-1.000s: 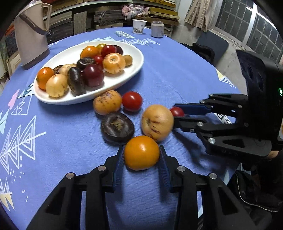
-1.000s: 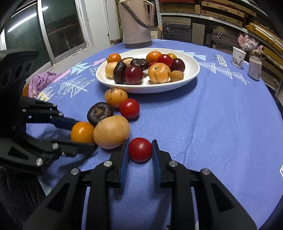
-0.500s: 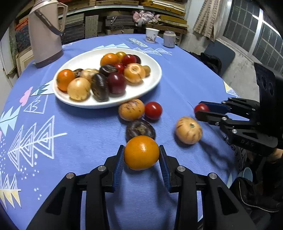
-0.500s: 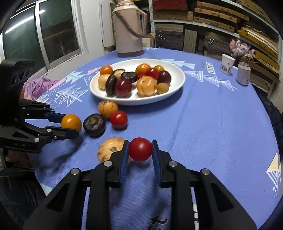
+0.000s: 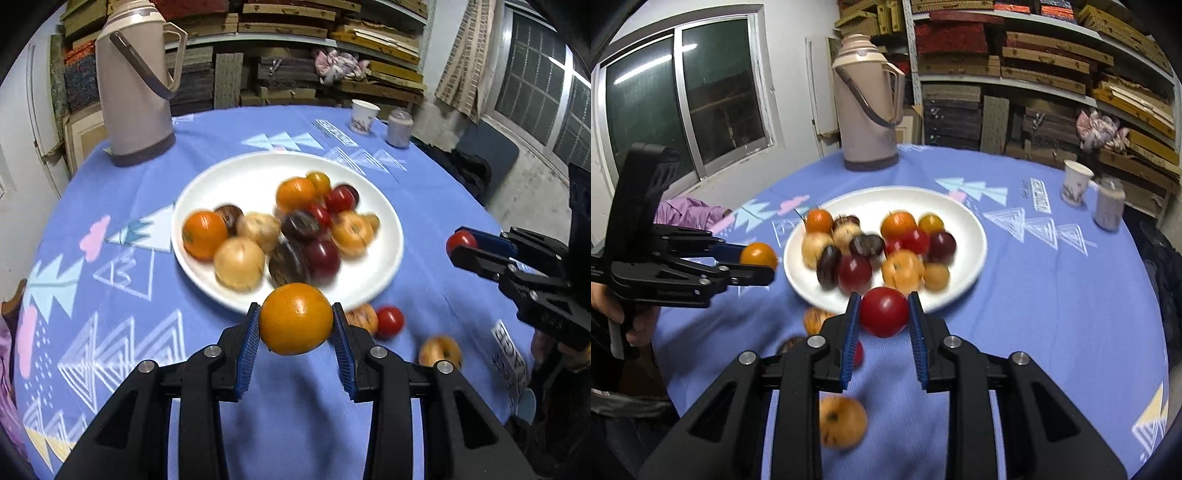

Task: Organize fruits
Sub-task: 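Carry the red and orange tomatoes over the plate and open both tools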

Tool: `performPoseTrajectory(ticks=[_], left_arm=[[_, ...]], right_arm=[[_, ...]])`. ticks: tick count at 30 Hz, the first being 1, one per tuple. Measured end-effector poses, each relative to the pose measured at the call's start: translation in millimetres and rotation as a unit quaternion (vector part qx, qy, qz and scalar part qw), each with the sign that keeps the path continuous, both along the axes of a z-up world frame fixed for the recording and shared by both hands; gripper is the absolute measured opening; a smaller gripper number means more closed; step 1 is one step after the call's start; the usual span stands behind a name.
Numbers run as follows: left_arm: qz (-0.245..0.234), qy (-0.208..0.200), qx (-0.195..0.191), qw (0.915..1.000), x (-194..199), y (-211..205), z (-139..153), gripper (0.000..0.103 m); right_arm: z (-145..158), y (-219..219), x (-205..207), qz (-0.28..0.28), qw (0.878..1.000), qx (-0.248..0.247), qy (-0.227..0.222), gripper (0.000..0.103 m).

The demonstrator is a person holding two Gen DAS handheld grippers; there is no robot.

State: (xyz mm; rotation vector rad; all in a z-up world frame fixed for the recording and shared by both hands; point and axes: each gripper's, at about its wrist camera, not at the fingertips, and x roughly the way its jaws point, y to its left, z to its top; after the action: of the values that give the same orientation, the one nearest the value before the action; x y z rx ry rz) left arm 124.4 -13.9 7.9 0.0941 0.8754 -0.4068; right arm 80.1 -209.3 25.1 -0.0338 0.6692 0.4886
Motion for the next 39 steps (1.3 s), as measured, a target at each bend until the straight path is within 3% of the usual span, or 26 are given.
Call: performPoseTrajectory(ticks=[8,16,22,23,26,30,33,39], left_arm=[[0.023,-0.01,-0.017,0.9995,51.8,-3.1,12.3,0.038],[0.049,0.016,-0.017,0.9985,91.9,-5.0,0.2,0.038],[0.089,0.021,-0.017,0.9956,109.0,1.0,-7.1,0.039],[0.092,0.021,-0.017,0.9954,109.5,2.1,-6.7,0.041],[0.099,0.008,-0.025,0.9948,105.5,7.3,0.1,0.06],[0.107,-0.015,-0.032,0.9936,94.0,13.8,12.9,0.063],[0.108,-0.015,-0.039,0.9933,87.7,17.7,15.5,0.067],[0.106,-0.006,-0.032,0.9938,70.9,20.3,12.7,0.069]], right_arm=[[6.5,32.2,52.8,0.011,1.0,0.003,0.005,0.025],[-3.0,54.8,95.8,0.011,1.0,-0.01,0.022,0.025],[-17.5,56.8,120.9,-0.006,0.999,0.009,0.044,0.029],[-18.5,53.7,122.4,-0.013,0.999,0.018,0.046,0.036],[-17.6,45.4,117.4,-0.019,0.998,0.027,0.044,0.038],[-14.6,32.4,104.5,-0.025,0.998,0.029,0.042,0.039],[-12.9,20.9,92.9,-0.034,0.998,0.035,0.04,0.049],[-13.1,8.0,69.5,-0.035,0.998,0.035,0.042,0.052]])
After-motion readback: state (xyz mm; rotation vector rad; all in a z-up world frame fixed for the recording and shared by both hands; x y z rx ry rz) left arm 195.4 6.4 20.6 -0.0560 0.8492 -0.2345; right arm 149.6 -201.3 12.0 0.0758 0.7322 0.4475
